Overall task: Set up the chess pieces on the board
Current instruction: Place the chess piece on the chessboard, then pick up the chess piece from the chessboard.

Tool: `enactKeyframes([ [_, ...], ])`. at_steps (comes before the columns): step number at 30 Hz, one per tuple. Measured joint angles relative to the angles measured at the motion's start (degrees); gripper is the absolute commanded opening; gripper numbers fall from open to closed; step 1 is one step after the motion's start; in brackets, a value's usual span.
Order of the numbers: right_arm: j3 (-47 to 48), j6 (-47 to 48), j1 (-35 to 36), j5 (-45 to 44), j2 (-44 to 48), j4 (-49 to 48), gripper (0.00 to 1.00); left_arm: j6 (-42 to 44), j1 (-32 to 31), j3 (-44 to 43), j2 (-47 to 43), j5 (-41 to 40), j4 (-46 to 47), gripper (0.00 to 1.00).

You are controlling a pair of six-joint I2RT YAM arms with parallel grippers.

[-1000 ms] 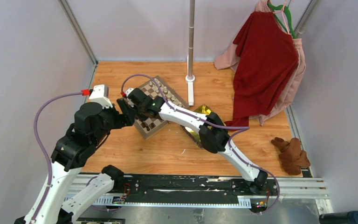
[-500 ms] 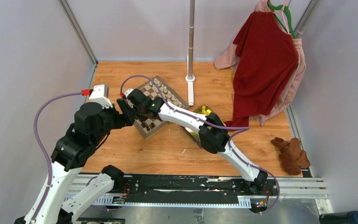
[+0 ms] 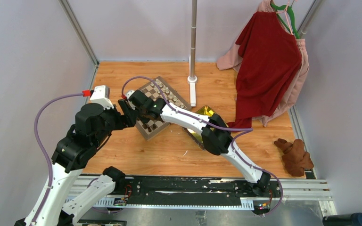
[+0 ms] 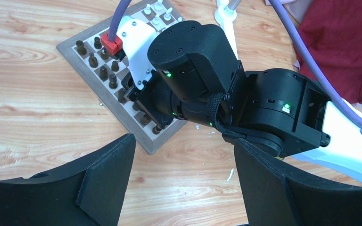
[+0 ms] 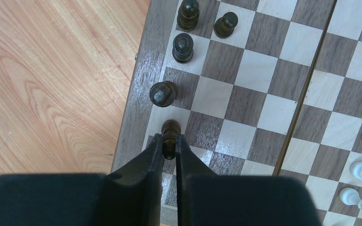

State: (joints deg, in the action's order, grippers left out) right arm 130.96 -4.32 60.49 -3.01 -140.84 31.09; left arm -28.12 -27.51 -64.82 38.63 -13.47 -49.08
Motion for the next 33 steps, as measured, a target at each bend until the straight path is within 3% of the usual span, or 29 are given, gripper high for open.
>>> enactKeyframes([
  [3, -0.13, 0.35, 0.0, 0.02, 0.11, 0.17, 0.26, 0.0, 0.0, 0.0, 0.04, 0.0, 0.0, 0.83],
  [8, -0.44, 0.87, 0.0, 0.31, 0.11, 0.28, 0.33, -0.22, 0.0, 0.0, 0.15, 0.0, 0.0, 0.83],
  [33, -7.13, 1.75, -0.28, 5.14, 6.08, -6.95, 0.37, -1.05, 0.0, 0.76, 0.15, -0.74, 0.0, 0.83],
])
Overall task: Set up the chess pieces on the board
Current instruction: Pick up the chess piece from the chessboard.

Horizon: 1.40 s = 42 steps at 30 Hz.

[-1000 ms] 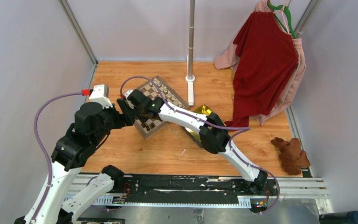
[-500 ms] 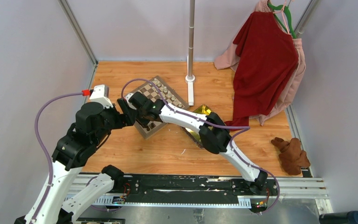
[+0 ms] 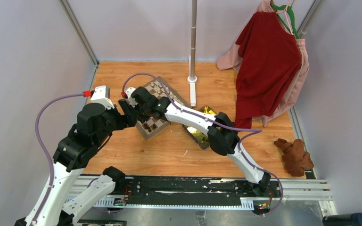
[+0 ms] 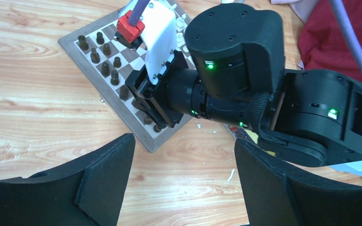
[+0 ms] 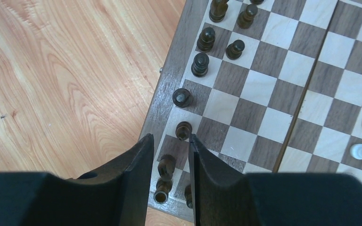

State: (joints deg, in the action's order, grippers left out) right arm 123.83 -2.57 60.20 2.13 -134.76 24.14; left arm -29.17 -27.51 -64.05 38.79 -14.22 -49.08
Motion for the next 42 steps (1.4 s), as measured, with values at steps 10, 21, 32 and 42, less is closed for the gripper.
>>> enactKeyframes([
  [10, -9.03, 0.7, -0.15, -0.98, 8.39, -0.7, 0.37, 0.02, 0.0, 0.5, -0.48, -0.61, 0.0, 0.83],
  [21, -20.46, 0.96, -0.17, -1.29, 16.46, -0.55, 0.31, -0.44, 0.0, 4.44, -2.03, -0.61, -0.11, 0.83],
  [32, -21.07, 2.45, -0.17, -0.63, 16.31, -0.26, 0.33, -1.53, 0.0, 5.95, -2.69, -0.7, -0.15, 0.83],
  [42, -16.79, 3.93, -0.17, 1.55, 12.66, 0.04, 0.39, -1.92, 0.0, 5.95, -3.04, -1.46, -0.15, 0.83],
])
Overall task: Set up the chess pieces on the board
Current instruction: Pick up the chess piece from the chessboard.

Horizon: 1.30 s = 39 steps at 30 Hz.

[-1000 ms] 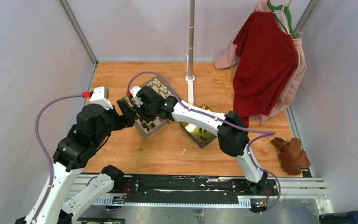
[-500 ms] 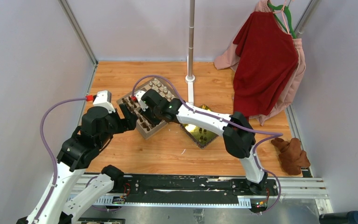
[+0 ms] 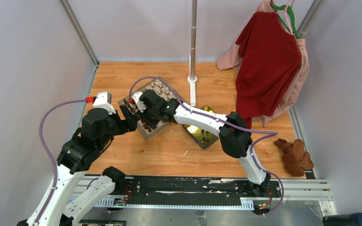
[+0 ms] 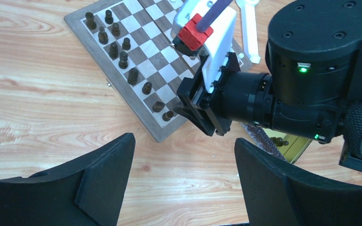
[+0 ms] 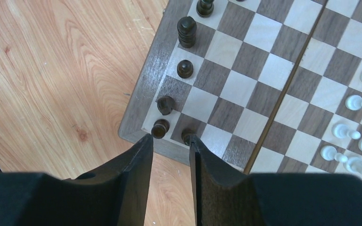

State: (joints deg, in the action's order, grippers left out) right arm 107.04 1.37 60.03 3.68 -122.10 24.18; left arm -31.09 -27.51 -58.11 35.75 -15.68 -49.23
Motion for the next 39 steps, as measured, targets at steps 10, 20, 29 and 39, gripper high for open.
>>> enactKeyframes([
  [10, 4.83, 0.26, 0.0, 2.21, -4.52, 0.98, 0.4, 0.02, 0.0, 0.0, 0.22, -0.09, 0.0, 0.83],
  [20, 7.5, 0.57, 0.0, 3.39, -7.76, 1.77, 0.39, 0.04, 0.0, 0.0, 0.85, -0.28, 0.0, 0.83],
  [29, 10.16, 1.03, 0.0, 3.87, -10.73, 2.78, 0.35, 0.44, 0.0, 0.0, 1.01, -0.44, 0.04, 0.83],
  [39, 11.06, 1.46, -0.04, 3.78, -11.69, 3.39, 0.12, 0.9, 0.0, 0.04, 1.31, -0.48, 0.35, 0.83],
])
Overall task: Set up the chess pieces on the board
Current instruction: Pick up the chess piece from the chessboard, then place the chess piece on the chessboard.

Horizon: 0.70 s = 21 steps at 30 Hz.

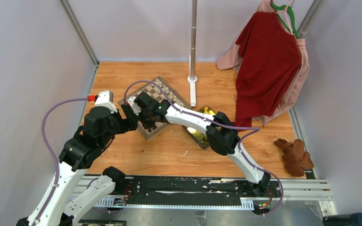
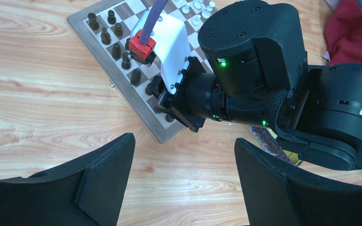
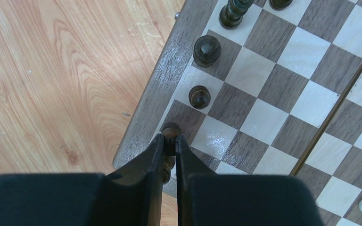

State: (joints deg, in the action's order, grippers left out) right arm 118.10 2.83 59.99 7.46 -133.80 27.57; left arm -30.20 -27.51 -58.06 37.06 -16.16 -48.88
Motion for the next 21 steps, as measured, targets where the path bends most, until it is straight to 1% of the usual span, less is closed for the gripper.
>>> enactKeyframes([
  [3, 0.55, 0.02, -0.09, 0.0, -0.22, 0.17, 0.09, 0.2, 0.0, 0.13, 0.02, -0.02, 0.33, 0.83],
  [5, 0.68, 0.02, -0.15, 0.0, -0.24, 0.28, 0.08, 0.31, 0.0, 0.37, 0.09, -0.07, 0.52, 0.83],
  [16, 4.35, 0.04, -0.31, -0.48, -2.38, 0.72, 0.09, 1.6, 0.0, 0.59, 1.16, -0.17, 0.85, 0.83],
  [21, 4.94, 0.13, -0.42, -1.09, -2.99, 1.09, 0.11, 2.12, 0.0, 0.61, 1.38, -0.17, 1.22, 0.83],
])
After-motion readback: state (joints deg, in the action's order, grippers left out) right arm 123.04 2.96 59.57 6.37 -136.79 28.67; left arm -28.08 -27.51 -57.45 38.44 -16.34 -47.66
